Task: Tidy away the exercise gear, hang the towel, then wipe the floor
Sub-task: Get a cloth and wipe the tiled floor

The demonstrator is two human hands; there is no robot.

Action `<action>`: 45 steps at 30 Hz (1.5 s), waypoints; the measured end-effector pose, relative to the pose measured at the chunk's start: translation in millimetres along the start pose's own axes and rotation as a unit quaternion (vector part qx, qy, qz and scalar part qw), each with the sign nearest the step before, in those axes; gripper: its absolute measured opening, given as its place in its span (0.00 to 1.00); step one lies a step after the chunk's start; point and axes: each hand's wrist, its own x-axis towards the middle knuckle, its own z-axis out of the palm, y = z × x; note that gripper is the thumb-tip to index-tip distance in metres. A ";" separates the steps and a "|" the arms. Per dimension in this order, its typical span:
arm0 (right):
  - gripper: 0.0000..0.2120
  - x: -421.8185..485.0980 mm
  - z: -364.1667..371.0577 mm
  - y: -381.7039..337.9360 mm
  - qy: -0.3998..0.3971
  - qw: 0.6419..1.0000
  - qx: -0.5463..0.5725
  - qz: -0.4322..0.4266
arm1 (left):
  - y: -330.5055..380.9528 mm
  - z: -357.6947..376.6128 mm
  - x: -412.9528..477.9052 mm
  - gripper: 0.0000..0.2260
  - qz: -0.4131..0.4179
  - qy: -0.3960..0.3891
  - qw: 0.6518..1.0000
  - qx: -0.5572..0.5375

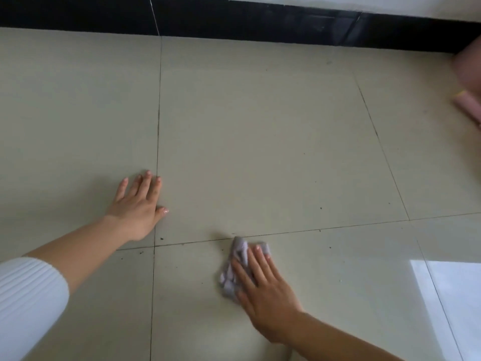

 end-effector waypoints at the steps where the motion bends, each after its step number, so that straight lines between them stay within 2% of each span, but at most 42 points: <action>1: 0.27 -8.3 0.0 -11.8 -0.014 0.999 0.017 -0.046 | 0.1 0.0 0.0 0.32 -0.001 0.000 1.000 -0.005; 4: 0.27 0.2 0.0 5.0 -0.049 0.985 -0.013 -0.166 | -1.6 0.5 -0.7 0.33 -0.002 -0.002 1.000 -0.024; 6: 0.28 20.6 -6.0 41.7 -0.076 0.985 -0.044 -0.147 | -5.0 3.6 -4.0 0.33 0.002 -0.010 0.999 -0.041; 10: 0.34 67.9 -36.8 110.3 -0.018 0.994 -0.085 0.065 | -18.2 12.7 -15.7 0.34 0.010 -0.013 0.996 -0.085; 12: 0.32 92.4 -43.7 113.8 -0.020 0.974 -0.004 0.226 | -23.7 16.1 -18.7 0.34 0.015 -0.007 0.995 -0.097; 14: 0.30 112.7 -49.5 84.6 -0.005 0.947 0.098 0.305 | -25.9 18.9 -18.7 0.34 0.019 -0.005 0.995 -0.102; 16: 0.28 116.3 -41.7 36.3 0.011 0.960 0.127 0.248 | -26.1 20.4 -17.3 0.35 0.024 -0.007 0.994 -0.103; 19: 0.27 84.5 -19.3 -26.8 0.050 0.997 0.056 0.027 | -27.7 21.2 -15.5 0.35 0.021 0.000 0.993 -0.116; 20: 0.27 66.8 -12.6 -38.1 0.045 0.997 0.050 -0.032 | -27.9 21.7 -15.4 0.36 0.019 0.003 0.993 -0.117; 23: 0.27 35.4 -5.6 -31.7 -0.045 0.977 -0.011 -0.210 | -29.2 23.4 -16.6 0.38 0.012 0.014 0.992 -0.122; 25: 0.27 47.1 -5.8 -0.9 -0.044 0.961 -0.070 -0.265 | -34.0 27.0 -17.6 0.40 -0.016 0.028 0.989 -0.147; 27: 0.28 72.9 -15.5 34.1 -0.032 0.977 -0.062 -0.199 | -42.1 33.3 -20.3 0.40 -0.064 0.038 0.979 -0.187; 30: 0.30 116.4 -46.9 81.5 0.042 0.998 -0.036 -0.010 | -52.5 43.3 -24.5 0.38 -0.097 0.036 0.972 -0.213; 33: 0.30 162.0 -71.3 83.2 -0.003 0.984 0.033 0.173 | -59.3 48.0 -23.0 0.35 -0.081 0.046 0.972 -0.217; 35: 0.29 186.1 -75.9 51.5 0.003 0.971 0.086 0.221 | -64.6 49.5 -22.2 0.32 -0.067 0.049 0.975 -0.208; 37: 0.28 189.3 -70.4 6.1 -0.002 0.981 0.097 0.167 | -67.8 51.9 -22.8 0.30 -0.059 0.055 0.975 -0.206; 40: 0.28 158.4 -45.3 -60.7 0.025 0.998 0.057 -0.027 | -67.7 53.4 -22.1 0.28 -0.058 0.067 0.975 -0.202; 43: 0.28 120.7 -16.6 -91.2 0.031 0.980 0.024 -0.197 | -64.3 55.3 -21.4 0.35 -0.071 0.070 0.974 -0.202; 45: 0.27 116.7 -13.3 -80.5 0.013 0.965 0.000 -0.263 | -62.4 57.7 -20.7 0.36 -0.078 0.073 0.974 -0.201</action>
